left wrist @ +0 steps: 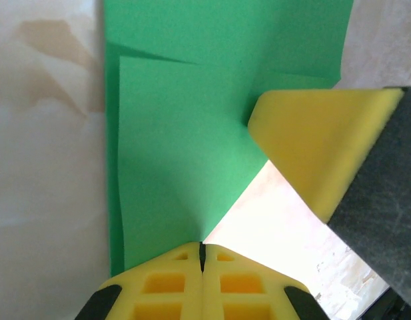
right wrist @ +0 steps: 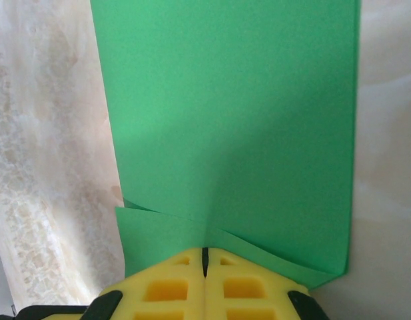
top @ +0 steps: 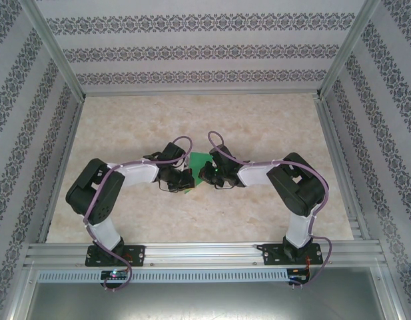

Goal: Fold a paper plane with a square sheet of paper (pick it up from the middle)
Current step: Third fold the triangle at the center of the table.

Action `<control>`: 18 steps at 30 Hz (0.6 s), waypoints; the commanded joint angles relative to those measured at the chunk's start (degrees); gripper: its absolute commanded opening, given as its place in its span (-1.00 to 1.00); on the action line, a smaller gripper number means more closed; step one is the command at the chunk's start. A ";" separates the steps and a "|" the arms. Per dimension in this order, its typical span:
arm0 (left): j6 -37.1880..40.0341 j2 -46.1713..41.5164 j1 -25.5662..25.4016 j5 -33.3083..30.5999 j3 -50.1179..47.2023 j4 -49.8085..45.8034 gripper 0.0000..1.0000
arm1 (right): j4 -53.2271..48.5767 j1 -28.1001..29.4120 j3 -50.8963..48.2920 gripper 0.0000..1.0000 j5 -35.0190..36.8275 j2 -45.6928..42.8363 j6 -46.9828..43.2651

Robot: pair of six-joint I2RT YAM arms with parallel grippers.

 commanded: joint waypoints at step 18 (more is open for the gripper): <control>0.88 -0.67 0.85 -6.79 -2.39 -5.27 -0.91 | -11.12 0.68 -1.20 -1.00 4.74 4.68 -0.89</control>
